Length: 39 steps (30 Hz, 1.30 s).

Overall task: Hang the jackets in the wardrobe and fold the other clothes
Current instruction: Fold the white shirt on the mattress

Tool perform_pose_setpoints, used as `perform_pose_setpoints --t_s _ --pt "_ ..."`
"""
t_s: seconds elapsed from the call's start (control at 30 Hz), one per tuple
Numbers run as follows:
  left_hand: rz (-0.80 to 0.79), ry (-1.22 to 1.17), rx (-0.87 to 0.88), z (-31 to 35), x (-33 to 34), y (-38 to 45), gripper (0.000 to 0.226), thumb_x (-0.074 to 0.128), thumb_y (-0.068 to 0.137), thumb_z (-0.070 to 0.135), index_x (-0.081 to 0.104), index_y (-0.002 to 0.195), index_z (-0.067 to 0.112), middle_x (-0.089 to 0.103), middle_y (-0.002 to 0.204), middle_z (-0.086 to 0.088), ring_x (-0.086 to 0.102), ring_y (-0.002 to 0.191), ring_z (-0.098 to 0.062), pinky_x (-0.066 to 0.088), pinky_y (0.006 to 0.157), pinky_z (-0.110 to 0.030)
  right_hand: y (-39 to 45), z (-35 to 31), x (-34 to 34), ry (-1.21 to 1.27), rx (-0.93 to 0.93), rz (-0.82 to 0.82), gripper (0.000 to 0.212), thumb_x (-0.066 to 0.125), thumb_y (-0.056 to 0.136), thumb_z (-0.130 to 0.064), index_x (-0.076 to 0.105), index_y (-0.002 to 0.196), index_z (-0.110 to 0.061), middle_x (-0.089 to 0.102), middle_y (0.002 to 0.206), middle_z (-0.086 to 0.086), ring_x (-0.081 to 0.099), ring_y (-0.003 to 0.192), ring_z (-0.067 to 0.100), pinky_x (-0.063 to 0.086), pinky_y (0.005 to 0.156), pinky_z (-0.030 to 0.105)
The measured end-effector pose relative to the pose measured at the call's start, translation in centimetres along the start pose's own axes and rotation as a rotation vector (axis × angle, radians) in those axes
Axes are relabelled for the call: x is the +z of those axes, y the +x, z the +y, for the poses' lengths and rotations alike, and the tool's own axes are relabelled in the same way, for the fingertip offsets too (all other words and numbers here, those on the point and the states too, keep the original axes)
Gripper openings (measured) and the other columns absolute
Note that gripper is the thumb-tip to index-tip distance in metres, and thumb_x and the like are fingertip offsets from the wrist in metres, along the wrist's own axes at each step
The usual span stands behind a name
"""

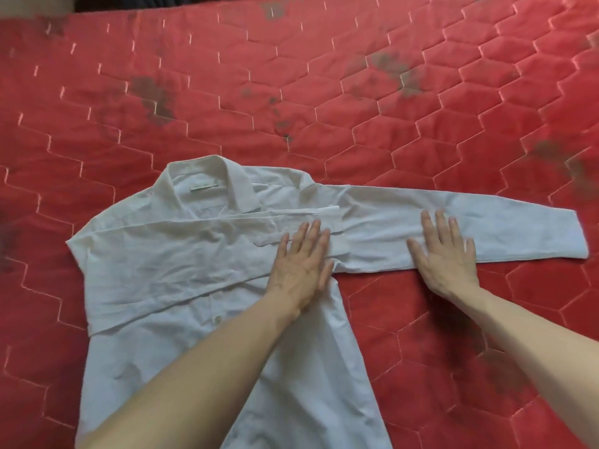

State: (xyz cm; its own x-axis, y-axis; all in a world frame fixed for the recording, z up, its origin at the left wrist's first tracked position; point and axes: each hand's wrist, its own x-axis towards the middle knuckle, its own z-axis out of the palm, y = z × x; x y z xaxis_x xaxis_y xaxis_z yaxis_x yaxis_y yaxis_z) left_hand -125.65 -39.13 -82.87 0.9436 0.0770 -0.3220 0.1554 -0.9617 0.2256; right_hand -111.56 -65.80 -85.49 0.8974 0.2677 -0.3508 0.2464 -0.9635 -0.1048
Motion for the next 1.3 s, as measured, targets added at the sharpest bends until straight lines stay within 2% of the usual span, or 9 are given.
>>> perform_pose_setpoints --t_s 0.17,0.53,0.67,0.77,0.9,1.0,1.13,1.23,1.3 --pt "0.026 0.011 0.037 2.5 0.9 3.5 0.084 -0.009 0.091 0.056 0.002 0.167 0.021 -0.008 0.174 -0.003 -0.012 0.16 -0.021 -0.009 0.127 -0.044 1.8 7.3 -1.6 0.004 0.106 -0.024 0.075 0.013 0.101 -0.069 -0.013 0.163 -0.036 -0.021 0.172 -0.006 -0.018 0.159 0.018 -0.003 0.126 0.055" --pt "0.155 -0.021 -0.042 4.5 4.7 6.5 0.077 0.013 0.1 0.062 0.006 0.167 0.025 -0.003 0.175 -0.002 -0.013 0.16 -0.021 -0.004 0.129 -0.052 3.5 17.4 -2.6 -0.028 0.217 0.147 0.067 0.014 0.107 -0.061 0.007 0.166 -0.03 -0.001 0.175 -0.001 -0.002 0.161 0.018 -0.001 0.126 0.053" --pt "0.146 -0.003 -0.043 4.3 4.8 6.8 0.078 0.01 0.099 0.064 0.004 0.167 0.026 -0.006 0.175 -0.002 -0.017 0.159 -0.02 -0.006 0.128 -0.051 2.7 18.2 -2.9 0.108 0.337 0.411 0.056 0.03 0.11 -0.037 0.019 0.164 -0.029 0.016 0.173 0.001 0.012 0.159 0.024 0.01 0.126 0.054" --pt "0.119 -0.004 -0.047 4.3 4.6 6.8 0.078 0.008 0.098 0.065 -0.001 0.167 0.028 -0.008 0.175 -0.001 -0.02 0.158 -0.019 -0.011 0.128 -0.049 2.9 18.6 -3.6 0.274 0.537 0.398 0.059 0.039 0.108 -0.034 0.023 0.163 -0.019 0.026 0.169 0.007 0.021 0.155 0.029 0.019 0.123 0.054" --pt "0.039 -0.082 -0.059 4.5 3.6 7.0 0.085 0.003 0.091 0.07 -0.006 0.166 0.031 -0.015 0.174 0.002 -0.027 0.156 -0.016 -0.018 0.126 -0.044 3.1 19.0 -5.5 0.412 0.627 0.414 0.067 0.065 0.093 -0.036 0.043 0.151 -0.011 0.051 0.148 0.019 0.043 0.135 0.041 0.036 0.112 0.051" --pt "0.039 -0.18 -0.063 5.0 1.7 6.6 0.087 0.007 0.091 0.069 0.007 0.167 0.025 -0.005 0.175 0.001 -0.017 0.159 -0.016 -0.009 0.129 -0.042 2.9 18.1 -7.5 0.603 0.675 0.373 0.065 0.073 0.071 -0.035 0.062 0.128 -0.006 0.069 0.123 0.018 0.063 0.114 0.039 0.049 0.09 0.043" --pt "0.155 -0.396 -0.088 4.6 -0.9 4.0 0.06 0.038 0.108 0.042 0.034 0.16 0.014 0.019 0.172 -0.002 0.006 0.16 -0.017 0.006 0.13 -0.034 1.5 13.0 -8.5 0.588 0.519 0.439 0.026 0.069 0.089 -0.03 0.063 0.096 -0.005 0.066 0.091 0.017 0.061 0.091 0.041 0.039 0.075 0.038" --pt "0.273 -0.663 -0.23 3.2 -2.6 1.6 0.04 0.046 0.106 0.02 0.057 0.144 0.014 0.053 0.152 -0.002 0.039 0.143 -0.019 0.032 0.119 -0.033 0.2 5.2 -8.9 0.554 0.385 0.476 0.044 0.054 0.101 -0.042 0.046 0.073 -0.009 0.05 0.066 0.01 0.053 0.075 0.042 0.035 0.068 0.042" --pt "0.31 -0.814 -0.38 1.4 -3.7 0.0 0.036 0.045 0.104 0.02 0.066 0.133 0.018 0.066 0.135 0.002 0.055 0.127 -0.019 0.044 0.109 -0.036 -0.5 -1.2 -8.7 0.554 0.323 0.451 0.048 0.05 0.105 -0.043 0.042 0.07 -0.011 0.047 0.062 0.009 0.054 0.071 0.041 0.033 0.065 0.04"
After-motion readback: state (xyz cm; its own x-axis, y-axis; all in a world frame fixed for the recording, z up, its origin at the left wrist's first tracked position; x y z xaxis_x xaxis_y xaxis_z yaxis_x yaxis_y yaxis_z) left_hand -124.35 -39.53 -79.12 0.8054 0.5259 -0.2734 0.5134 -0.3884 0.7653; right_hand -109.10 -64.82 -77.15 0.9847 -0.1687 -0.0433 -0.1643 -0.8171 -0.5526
